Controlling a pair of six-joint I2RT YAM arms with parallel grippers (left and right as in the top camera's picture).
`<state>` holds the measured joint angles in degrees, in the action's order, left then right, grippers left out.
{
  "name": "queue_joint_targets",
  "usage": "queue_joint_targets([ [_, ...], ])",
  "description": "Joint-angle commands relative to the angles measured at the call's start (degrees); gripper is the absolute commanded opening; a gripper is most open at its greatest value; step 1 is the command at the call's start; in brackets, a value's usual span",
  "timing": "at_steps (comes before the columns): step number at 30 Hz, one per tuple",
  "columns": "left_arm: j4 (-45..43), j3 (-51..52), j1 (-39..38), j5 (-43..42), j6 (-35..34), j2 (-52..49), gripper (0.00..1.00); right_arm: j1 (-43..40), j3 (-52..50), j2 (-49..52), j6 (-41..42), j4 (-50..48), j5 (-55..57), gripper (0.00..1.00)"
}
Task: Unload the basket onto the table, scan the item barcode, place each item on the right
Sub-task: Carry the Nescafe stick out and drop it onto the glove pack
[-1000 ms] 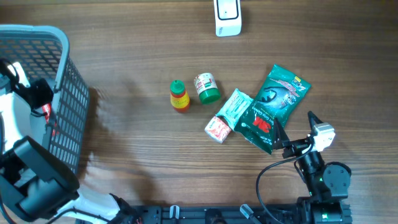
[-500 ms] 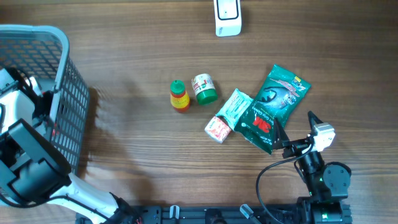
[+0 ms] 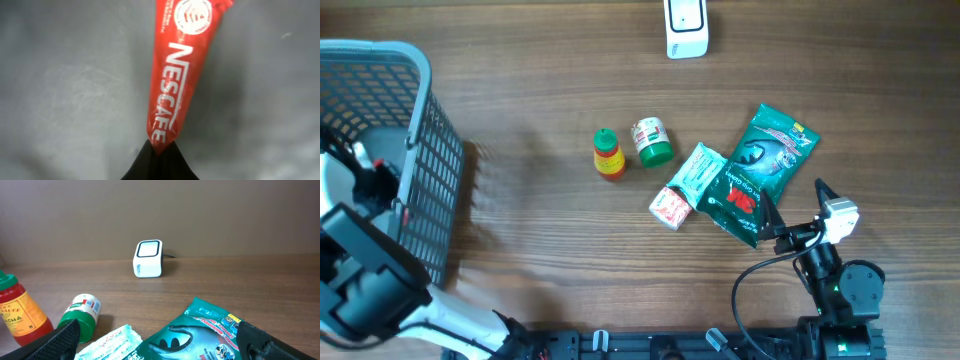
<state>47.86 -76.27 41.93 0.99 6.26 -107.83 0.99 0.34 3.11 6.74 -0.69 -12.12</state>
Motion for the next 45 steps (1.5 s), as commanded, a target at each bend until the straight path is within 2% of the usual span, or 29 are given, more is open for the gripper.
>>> queue_joint_targets([
  [1, -0.48, -8.35, -0.63, -0.66, -4.63, 12.28, 0.04, 0.28, -0.04, -0.20, -0.72, -0.20, 0.37, 1.00],
  [4, -2.54, -10.71, -0.74, -7.67, -7.63, 21.38, 0.04, 0.28, -0.04, -0.20, -0.72, -0.20, 0.37, 1.00],
  [8, -3.41, -10.69, -1.88, -25.14, -15.78, 32.15, 0.04, 0.28, -0.04, -0.20, -0.72, -0.20, 0.37, 1.00],
  [12, -1.18, -10.69, -8.74, -42.71, -17.66, 37.57, 0.04, 0.28, -0.04, -0.20, -0.72, -0.20, 0.37, 1.00],
  [14, 1.55, -10.69, -16.57, -45.77, -17.55, 39.21, 0.04, 0.28, -0.04, -0.20, -0.72, -0.20, 0.37, 1.00],
  [17, 4.48, -10.64, -30.47, -45.72, -14.21, 39.58, 0.04, 0.28, -0.04, -0.20, -0.74, -0.20, 0.37, 1.00],
  [19, 5.01, -9.73, -44.94, -43.32, -9.84, 38.99, 0.04, 0.28, -0.04, -0.20, -0.72, -0.20, 0.37, 1.00],
  [20, 4.96, -9.40, -51.87, -38.91, -9.42, 38.27, 0.04, 0.28, -0.04, -0.20, -0.72, -0.20, 0.37, 1.00],
  [26, 3.85, -9.14, -74.82, -16.81, -9.51, 30.60, 0.04, 0.28, -0.04, -0.20, -0.72, -0.20, 0.39, 1.00],
  [30, -2.91, -9.14, -82.07, -12.46, -9.73, 20.48, 0.04, 0.28, -0.04, -0.20, -0.72, -0.20, 0.37, 1.00],
  [32, -6.97, -9.14, -83.52, -12.44, -11.37, 15.67, 0.04, 0.28, -0.04, -0.20, -0.72, -0.20, 0.37, 0.99],
  [37, -18.29, -9.14, -85.68, -12.48, -21.84, 2.86, 0.04, 0.28, -0.04, -0.20, -0.72, -0.20, 0.37, 1.00],
  [41, -24.98, -9.14, -87.30, -12.48, -21.97, -4.76, 0.04, 0.28, -0.04, -0.20, -0.72, -0.20, 0.37, 1.00],
  [44, -26.51, -9.14, -87.95, -12.44, -21.94, -7.82, 0.21, 0.28, -0.04, -0.20, -0.74, -0.20, 0.37, 1.00],
  [45, -26.45, -9.14, -87.95, -12.44, -21.94, -8.33, 0.29, 0.28, -0.04, -0.20, -0.72, -0.20, 0.37, 1.00],
])
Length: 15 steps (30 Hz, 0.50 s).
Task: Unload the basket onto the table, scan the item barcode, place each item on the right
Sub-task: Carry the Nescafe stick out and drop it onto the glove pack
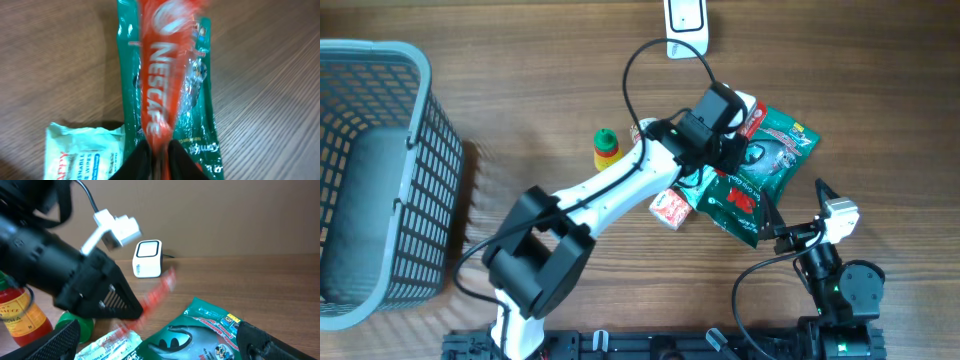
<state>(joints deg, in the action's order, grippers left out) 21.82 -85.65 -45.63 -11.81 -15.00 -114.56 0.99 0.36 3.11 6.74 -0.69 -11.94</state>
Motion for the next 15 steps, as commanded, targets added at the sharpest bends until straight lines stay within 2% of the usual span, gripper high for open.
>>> queue_joint_targets([
  [1, -0.39, 0.24, -0.39, 0.37, -0.68, -1.99, 0.34, 0.28, -0.07, -0.20, -0.72, -0.20, 0.20, 1.00],
  [8, -0.20, 0.24, -0.76, 0.35, -0.68, -1.84, 0.37, 0.28, -0.07, -0.20, -0.72, -0.20, 0.20, 1.00],
  [11, 0.09, 0.24, -0.39, 1.14, 0.46, 1.77, 0.38, 0.28, -0.07, -0.20, -0.72, -0.20, 0.20, 1.00],
  [13, 0.90, 0.24, 0.52, 4.33, 2.80, 5.90, 0.46, 0.28, -0.07, -0.20, -0.72, -0.20, 0.20, 1.00],
  [15, 3.63, 0.24, 2.08, 10.47, 2.80, 10.60, 0.67, 0.28, -0.07, -0.20, -0.72, -0.20, 0.22, 1.00],
])
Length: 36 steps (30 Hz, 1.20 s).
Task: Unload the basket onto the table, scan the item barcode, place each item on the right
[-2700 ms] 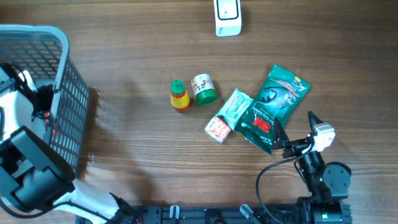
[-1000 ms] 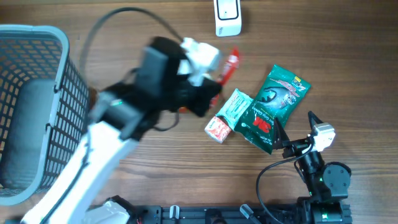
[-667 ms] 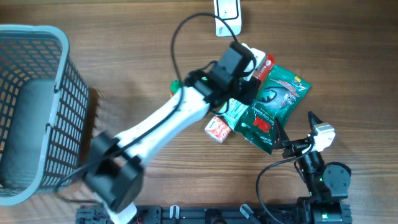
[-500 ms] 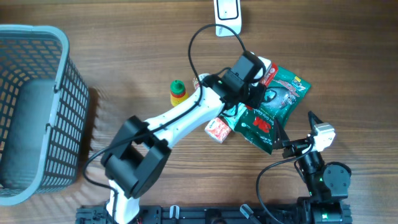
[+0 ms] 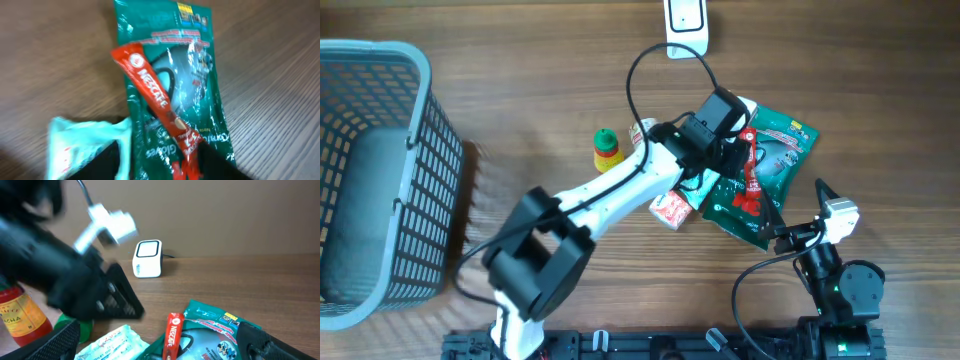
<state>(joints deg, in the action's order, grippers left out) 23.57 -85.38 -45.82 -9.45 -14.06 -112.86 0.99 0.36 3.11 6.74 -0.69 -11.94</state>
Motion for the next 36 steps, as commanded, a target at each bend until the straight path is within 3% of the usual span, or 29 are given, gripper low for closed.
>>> queue_joint_targets([
  [1, 4.22, -0.02, 3.19, 11.17, 1.86, 11.26, 0.77, 0.28, -0.07, -0.20, -0.74, -0.20, 0.22, 1.00],
  [3, 11.19, -0.02, 5.18, 17.11, 1.84, 16.09, 1.00, 0.28, -0.07, -0.20, -0.72, -0.20, 0.20, 1.00],
  [7, 28.61, -0.02, 7.82, 22.34, 1.79, 25.16, 1.00, 0.28, -0.07, -0.20, -0.72, -0.20, 0.22, 1.00],
  [14, 54.64, -0.02, 7.74, 22.62, 1.27, 37.70, 1.00, 0.28, -0.07, -0.20, -0.72, -0.20, 0.20, 1.00],
  [20, 71.52, 0.00, 7.74, 22.62, -9.25, 43.52, 1.00, 0.28, -0.07, -0.20, -0.74, -0.20, 0.20, 1.00],
  [28, 71.12, 9.42, 7.43, 23.69, -16.52, 55.91, 1.00, 0.28, -0.07, -0.20, -0.72, -0.20, 0.20, 0.99],
  [36, 67.10, 13.40, 7.43, 23.65, -16.63, 65.51, 1.00, 0.28, -0.07, -0.20, -0.72, -0.20, 0.20, 1.00],
])
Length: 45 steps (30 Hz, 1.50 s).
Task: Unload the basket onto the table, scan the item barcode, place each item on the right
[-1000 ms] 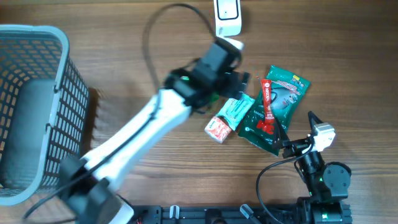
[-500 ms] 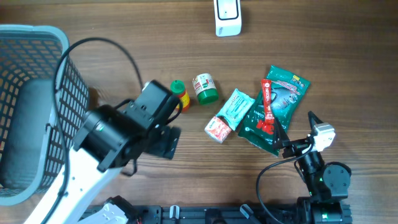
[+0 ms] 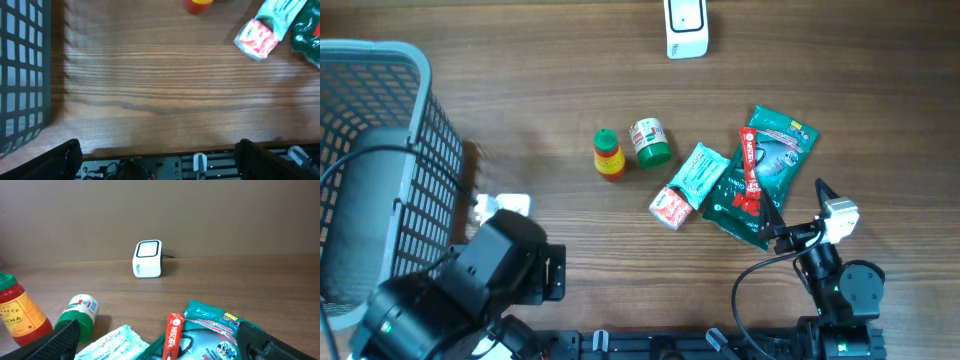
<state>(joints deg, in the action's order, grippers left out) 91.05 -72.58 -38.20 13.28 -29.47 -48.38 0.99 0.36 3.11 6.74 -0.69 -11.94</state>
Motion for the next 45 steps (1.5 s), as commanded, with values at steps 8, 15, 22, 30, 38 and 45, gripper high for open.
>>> queue_joint_targets([
  [8, -0.37, 0.59, -0.20, 0.92, -1.22, 1.03, 1.00, 0.28, -0.07, -0.20, -0.74, -0.90, 0.46, 1.00],
  [15, -0.39, 0.59, -0.20, 0.92, -1.22, 1.03, 1.00, 0.28, -0.07, -0.20, 37.92, -0.68, -6.49, 1.00],
  [22, -0.39, 0.59, -0.20, 0.92, -1.22, 1.03, 1.00, 0.28, -0.04, -0.20, 46.34, -2.71, -13.03, 1.00],
  [30, -0.39, 0.59, -0.20, 0.92, -1.22, 1.03, 1.00, 0.28, 18.32, 5.73, 25.00, 20.50, -2.89, 0.99],
  [38, -0.39, 0.59, -0.20, 0.92, -1.22, 1.03, 1.00, 0.31, 43.39, 38.95, 13.97, 34.75, 6.95, 1.00],
  [45, -0.39, 0.59, -0.20, 0.92, -1.22, 1.03, 1.00, 4.35, 61.51, 69.18, 11.17, 45.99, 8.46, 1.00],
])
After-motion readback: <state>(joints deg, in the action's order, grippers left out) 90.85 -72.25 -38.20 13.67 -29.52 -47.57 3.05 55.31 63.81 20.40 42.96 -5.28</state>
